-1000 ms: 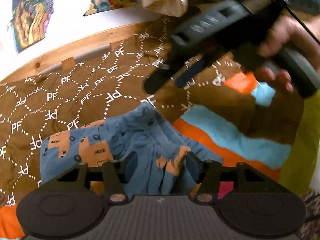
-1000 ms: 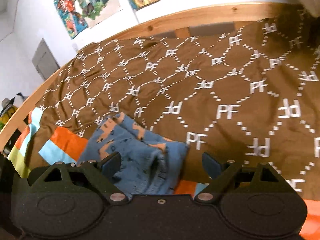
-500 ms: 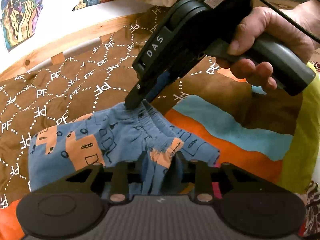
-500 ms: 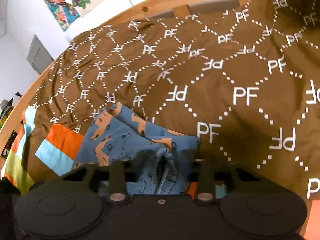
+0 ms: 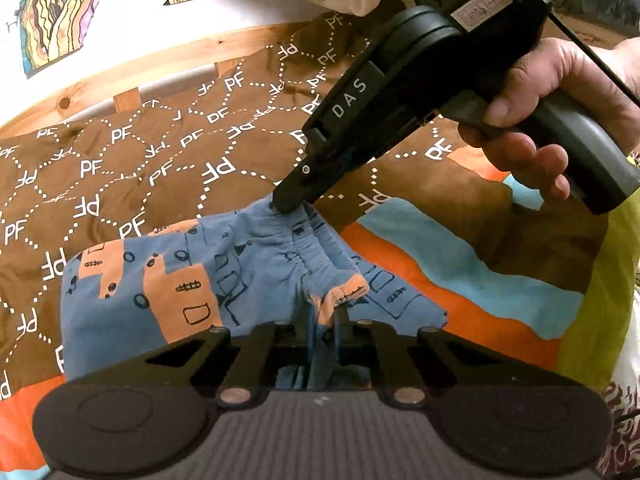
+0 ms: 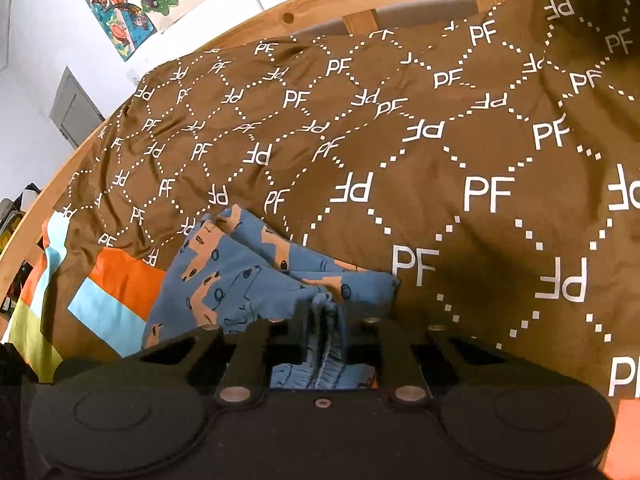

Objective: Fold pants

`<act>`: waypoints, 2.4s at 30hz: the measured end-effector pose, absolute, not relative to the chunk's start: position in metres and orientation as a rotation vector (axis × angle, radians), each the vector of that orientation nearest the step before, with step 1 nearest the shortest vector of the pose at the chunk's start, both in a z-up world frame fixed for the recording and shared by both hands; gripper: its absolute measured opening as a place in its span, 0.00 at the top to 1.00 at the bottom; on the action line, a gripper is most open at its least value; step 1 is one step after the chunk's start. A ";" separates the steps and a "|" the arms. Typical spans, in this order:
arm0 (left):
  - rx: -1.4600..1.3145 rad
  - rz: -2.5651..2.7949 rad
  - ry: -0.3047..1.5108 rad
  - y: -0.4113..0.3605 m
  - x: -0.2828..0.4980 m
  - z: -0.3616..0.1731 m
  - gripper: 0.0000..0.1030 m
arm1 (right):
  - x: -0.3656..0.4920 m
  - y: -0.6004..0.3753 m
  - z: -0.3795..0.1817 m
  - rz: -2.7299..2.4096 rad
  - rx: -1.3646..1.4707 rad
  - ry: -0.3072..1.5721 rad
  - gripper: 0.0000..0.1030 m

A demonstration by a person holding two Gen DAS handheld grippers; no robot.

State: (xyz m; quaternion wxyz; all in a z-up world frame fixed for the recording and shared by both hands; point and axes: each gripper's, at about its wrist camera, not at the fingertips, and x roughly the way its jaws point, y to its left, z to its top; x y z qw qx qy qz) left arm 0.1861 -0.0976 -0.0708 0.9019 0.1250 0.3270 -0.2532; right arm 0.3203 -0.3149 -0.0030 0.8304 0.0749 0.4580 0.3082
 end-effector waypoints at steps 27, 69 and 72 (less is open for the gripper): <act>0.271 -0.668 0.632 -0.086 0.160 -0.078 0.35 | 0.301 -0.337 -0.004 0.584 -0.033 0.975 0.33; 0.271 0.036 0.701 0.019 0.275 -0.075 0.21 | 0.298 -0.290 -0.012 0.459 -0.416 0.737 0.05; 0.200 0.037 0.702 0.035 0.266 -0.068 0.24 | 0.298 -0.308 -0.004 0.455 -0.340 0.731 0.05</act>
